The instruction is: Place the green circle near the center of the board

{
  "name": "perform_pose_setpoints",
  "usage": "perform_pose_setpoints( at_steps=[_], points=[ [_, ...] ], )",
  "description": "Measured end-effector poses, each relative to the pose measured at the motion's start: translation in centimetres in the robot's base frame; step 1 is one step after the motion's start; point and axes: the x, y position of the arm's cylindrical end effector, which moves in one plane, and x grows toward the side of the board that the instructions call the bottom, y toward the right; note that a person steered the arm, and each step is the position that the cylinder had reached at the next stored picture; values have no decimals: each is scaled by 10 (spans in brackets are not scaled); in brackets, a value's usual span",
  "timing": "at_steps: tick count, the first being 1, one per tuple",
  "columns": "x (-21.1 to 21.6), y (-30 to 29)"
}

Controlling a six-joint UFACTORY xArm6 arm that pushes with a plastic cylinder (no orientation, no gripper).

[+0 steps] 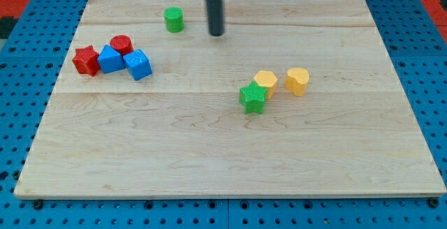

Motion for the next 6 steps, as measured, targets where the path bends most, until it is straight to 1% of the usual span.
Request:
perform_pose_setpoints(
  at_steps=[1,2,3,4,5,6],
  points=[
    [-15,16],
    [-61,6],
    [-94,-43],
    [-89,-124],
    [-59,-158],
    [-58,-161]
  ],
)
